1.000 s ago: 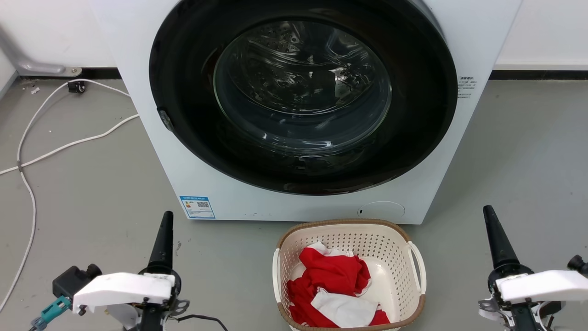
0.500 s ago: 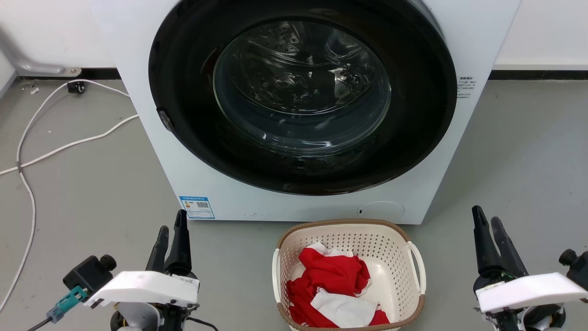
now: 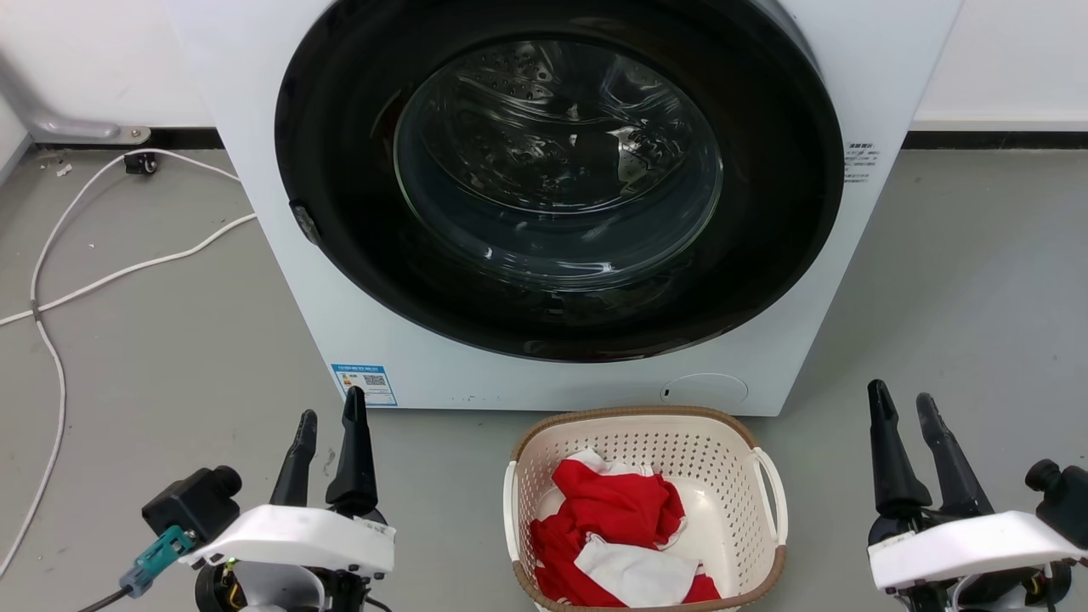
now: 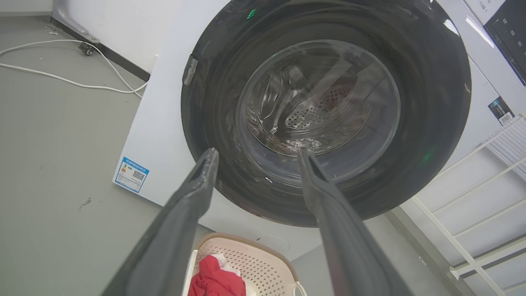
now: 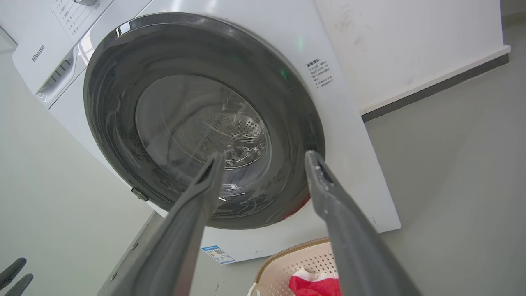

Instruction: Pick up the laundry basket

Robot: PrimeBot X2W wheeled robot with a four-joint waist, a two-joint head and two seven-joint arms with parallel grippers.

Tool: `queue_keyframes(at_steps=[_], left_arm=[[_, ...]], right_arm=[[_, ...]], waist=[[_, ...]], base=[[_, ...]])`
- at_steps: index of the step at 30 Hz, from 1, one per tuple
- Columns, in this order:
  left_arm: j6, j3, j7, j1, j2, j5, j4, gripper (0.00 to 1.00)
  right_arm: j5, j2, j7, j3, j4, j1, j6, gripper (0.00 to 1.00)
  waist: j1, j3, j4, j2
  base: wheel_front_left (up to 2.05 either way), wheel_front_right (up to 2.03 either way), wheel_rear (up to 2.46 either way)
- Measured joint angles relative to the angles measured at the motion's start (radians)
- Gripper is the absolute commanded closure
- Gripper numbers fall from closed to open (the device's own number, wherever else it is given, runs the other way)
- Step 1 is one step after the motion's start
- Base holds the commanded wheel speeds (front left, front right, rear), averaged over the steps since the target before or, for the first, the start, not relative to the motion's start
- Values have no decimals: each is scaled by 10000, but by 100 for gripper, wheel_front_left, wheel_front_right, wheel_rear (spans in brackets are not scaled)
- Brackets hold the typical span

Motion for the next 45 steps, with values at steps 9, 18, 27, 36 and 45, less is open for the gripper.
queue_keyframes(at_steps=[9, 18, 27, 36, 45], left_arm=[[111, -272, -238, 43, 2, 1104, -102, 0], [221, -514, -485, 62, 4, 2117, -130, 0], [347, -669, -681, 146, 6, 3014, -84, 0], [458, -848, -888, 209, 6, 3810, -65, 0], [529, -966, -1074, 210, 8, 4525, -81, 0]], right_arm=[[-1068, -2, -265, 36, -171, 77, 0, 0], [-2125, -2, -489, 71, -316, 224, 0, 0], [-2978, -4, -704, 67, -345, 315, 0, 0], [-3799, -6, -903, 117, -456, 429, 0, 0], [-4224, -8, -1091, 163, -596, 451, 0, 0]], waist=[[0, -13, -13, 0], [0, -1, -12, 0], [0, 11, 2, 0], [0, 33, -12, 0], [0, 56, -14, 0]], base=[[0, 0, 0], [0, 0, 0], [0, 0, 0], [0, 0, 0], [0, 0, 0]])
